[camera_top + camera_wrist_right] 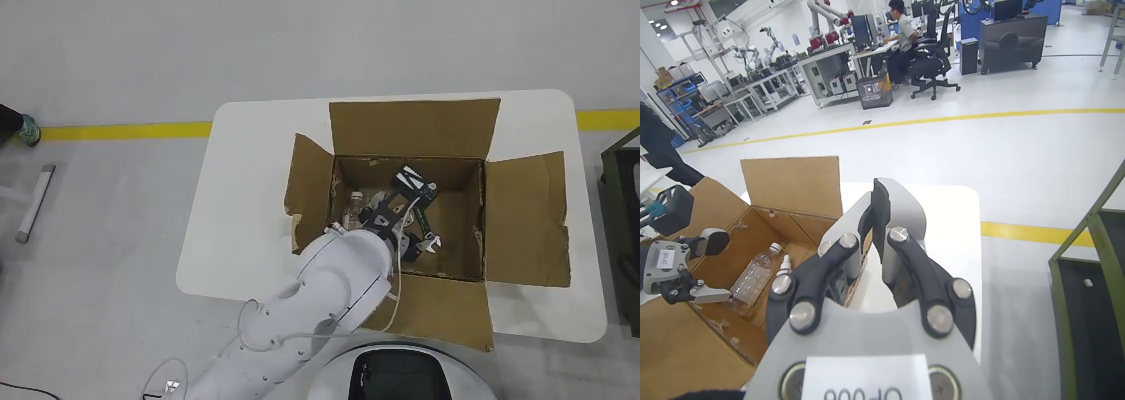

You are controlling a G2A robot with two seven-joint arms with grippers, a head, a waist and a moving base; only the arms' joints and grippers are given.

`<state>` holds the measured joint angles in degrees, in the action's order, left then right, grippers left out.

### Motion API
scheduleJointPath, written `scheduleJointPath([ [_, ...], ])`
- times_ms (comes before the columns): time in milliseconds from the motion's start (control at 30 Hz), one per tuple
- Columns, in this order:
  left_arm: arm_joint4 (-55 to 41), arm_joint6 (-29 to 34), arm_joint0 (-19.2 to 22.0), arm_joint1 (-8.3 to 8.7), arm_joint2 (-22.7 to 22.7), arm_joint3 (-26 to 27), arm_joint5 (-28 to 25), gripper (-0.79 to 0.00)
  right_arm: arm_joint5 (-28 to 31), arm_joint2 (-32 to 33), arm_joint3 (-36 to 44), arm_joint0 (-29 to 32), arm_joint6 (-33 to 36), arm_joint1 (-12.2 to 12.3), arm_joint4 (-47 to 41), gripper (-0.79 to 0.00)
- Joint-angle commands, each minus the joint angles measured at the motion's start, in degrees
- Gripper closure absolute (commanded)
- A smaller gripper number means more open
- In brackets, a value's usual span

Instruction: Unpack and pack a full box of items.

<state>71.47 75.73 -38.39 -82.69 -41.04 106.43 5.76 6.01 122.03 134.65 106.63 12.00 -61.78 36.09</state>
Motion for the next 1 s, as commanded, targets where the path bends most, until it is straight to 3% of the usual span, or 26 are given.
scheduleJointPath([
  [0,-1.38,1.43,1.30,-0.97,0.64,-2.63,4.88,-0.785,-0.06,-0.27,0.00,-0.44,0.37,-0.03,0.21,0.000],
  [200,0.23,7.28,7.68,-4.11,4.61,-13.03,13.71,-0.785,-0.40,-1.15,0.00,-1.55,1.60,-0.16,0.79,0.000],
  [367,2.31,7.21,10.10,-5.91,5.21,-20.37,15.59,-0.785,-0.78,-1.83,0.00,-2.05,2.50,-0.31,1.07,0.000],
  [567,3.72,7.53,10.21,-7.65,3.58,-26.01,15.27,-0.785,-1.02,-2.33,0.00,-2.57,3.16,-0.49,1.32,0.000],
  [833,6.95,9.50,7.90,-9.19,0.90,-27.82,13.30,-0.730,-1.28,-2.60,0.00,-3.17,4.27,-0.71,1.48,0.000],
  [967,9.31,10.53,6.12,-9.75,-1.07,-28.29,12.28,-0.767,-1.24,-2.75,0.00,-3.37,4.73,-0.81,1.67,0.000],
])
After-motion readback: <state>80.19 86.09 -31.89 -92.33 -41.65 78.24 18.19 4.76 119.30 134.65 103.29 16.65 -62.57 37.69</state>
